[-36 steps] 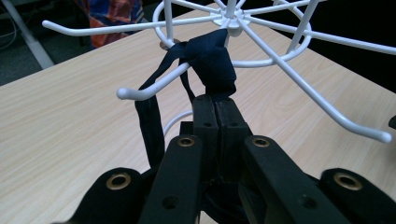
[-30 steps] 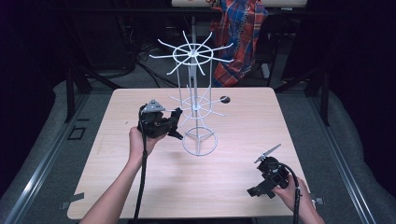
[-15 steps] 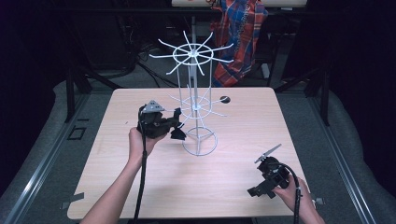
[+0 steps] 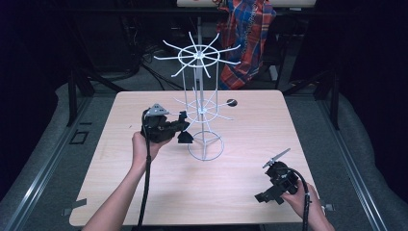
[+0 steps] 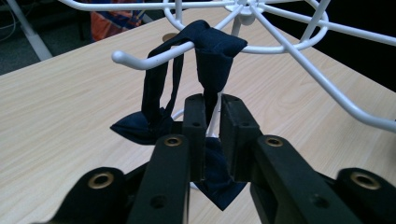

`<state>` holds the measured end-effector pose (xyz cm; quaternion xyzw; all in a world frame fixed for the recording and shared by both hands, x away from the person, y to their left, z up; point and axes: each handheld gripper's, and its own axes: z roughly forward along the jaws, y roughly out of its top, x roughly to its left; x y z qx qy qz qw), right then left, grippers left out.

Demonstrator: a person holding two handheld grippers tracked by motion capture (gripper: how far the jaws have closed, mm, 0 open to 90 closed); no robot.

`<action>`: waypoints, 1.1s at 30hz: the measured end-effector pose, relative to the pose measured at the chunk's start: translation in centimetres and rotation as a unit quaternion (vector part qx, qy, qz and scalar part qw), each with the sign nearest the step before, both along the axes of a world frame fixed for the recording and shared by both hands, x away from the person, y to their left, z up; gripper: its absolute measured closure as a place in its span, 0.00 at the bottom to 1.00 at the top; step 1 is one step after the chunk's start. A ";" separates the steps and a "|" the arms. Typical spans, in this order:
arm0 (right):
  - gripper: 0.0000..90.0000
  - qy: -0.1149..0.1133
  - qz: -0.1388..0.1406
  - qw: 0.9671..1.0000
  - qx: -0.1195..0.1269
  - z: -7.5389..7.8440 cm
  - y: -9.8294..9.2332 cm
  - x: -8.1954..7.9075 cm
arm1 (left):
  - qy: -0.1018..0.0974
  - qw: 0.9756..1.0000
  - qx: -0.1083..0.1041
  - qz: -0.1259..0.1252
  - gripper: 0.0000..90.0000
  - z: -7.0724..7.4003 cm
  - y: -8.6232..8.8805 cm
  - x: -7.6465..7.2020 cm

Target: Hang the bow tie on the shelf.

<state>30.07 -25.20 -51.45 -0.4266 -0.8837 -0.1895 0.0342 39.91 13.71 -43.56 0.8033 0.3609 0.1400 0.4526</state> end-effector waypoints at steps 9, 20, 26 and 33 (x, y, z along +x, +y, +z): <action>0.07 0.000 0.004 1.000 -0.010 0.0 -0.1 0.1 | 0.007 1.000 0.002 0.011 0.78 0.3 0.8 -0.1; 0.07 -0.003 0.003 1.000 -0.008 0.2 -0.1 -0.1 | 0.039 0.999 0.025 0.012 0.58 0.5 1.3 -0.3; 0.07 -0.003 -0.002 1.000 -0.001 0.2 -0.1 -0.1 | 0.046 0.998 0.041 0.023 0.42 1.0 2.2 -1.0; 0.07 -0.007 0.005 1.000 -0.015 0.3 0.0 -0.1 | 0.043 0.997 0.060 0.036 0.31 1.5 3.6 -1.8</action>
